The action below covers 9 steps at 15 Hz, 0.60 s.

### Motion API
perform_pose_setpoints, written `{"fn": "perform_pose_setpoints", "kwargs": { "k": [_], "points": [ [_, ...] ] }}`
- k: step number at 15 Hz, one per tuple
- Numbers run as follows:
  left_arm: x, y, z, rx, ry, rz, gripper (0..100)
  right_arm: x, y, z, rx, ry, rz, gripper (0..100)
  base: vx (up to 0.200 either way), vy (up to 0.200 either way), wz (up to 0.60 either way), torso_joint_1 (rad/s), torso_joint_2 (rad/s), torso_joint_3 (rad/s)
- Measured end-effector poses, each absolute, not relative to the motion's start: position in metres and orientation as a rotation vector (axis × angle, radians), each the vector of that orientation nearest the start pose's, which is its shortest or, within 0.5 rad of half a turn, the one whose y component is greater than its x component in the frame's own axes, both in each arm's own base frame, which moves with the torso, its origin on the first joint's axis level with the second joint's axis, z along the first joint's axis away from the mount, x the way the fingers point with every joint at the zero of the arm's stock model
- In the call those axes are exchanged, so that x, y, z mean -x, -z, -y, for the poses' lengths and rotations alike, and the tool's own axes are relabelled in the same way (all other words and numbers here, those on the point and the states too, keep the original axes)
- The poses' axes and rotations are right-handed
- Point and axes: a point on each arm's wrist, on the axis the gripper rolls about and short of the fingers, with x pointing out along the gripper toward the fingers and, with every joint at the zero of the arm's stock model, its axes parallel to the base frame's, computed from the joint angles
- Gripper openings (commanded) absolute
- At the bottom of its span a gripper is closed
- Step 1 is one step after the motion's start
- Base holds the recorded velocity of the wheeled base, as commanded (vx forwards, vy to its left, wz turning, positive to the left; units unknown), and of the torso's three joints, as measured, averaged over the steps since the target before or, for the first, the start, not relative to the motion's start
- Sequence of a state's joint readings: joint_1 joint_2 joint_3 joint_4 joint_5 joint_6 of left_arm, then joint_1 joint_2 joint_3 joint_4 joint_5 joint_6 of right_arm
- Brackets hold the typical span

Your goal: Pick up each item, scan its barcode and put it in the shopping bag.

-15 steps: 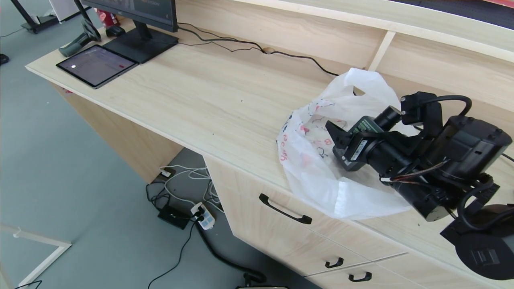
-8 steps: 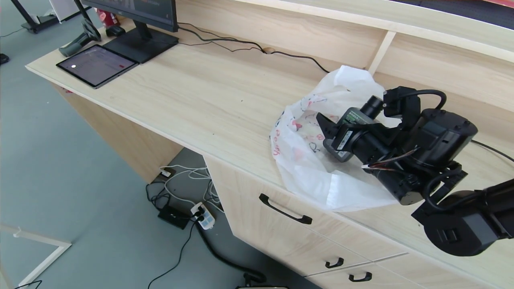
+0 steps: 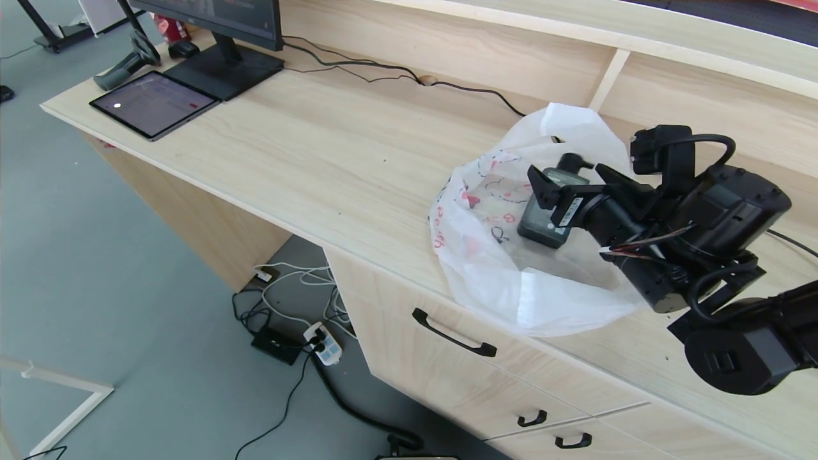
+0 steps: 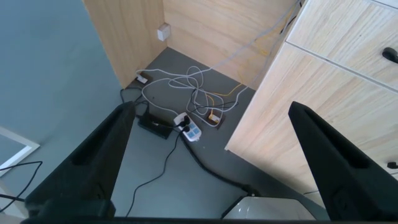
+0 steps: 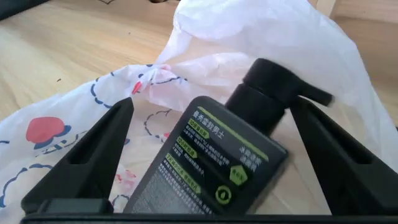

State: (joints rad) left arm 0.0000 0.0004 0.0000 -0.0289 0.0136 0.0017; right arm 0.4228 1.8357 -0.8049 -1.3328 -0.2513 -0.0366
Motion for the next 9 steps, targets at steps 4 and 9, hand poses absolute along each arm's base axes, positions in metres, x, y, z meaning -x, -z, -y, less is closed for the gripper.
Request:
{"fn": "perform_pose_setpoints", "kwargs": {
  "k": [4, 9],
  "points": [
    [0.023, -0.078, 0.000, -0.004, -0.014, 0.028, 100, -0.296, -0.222, -0.124, -0.039, -0.152, 0.333, 100, 0.000, 0.000, 0.00, 0.000, 0.00, 0.000],
    [0.023, -0.078, 0.000, -0.001, -0.015, 0.027, 100, -0.264, -0.250, -0.113, 0.168, -0.168, 0.435, 100, 0.000, 0.000, 0.00, 0.000, 0.00, 0.000]
  ]
}}
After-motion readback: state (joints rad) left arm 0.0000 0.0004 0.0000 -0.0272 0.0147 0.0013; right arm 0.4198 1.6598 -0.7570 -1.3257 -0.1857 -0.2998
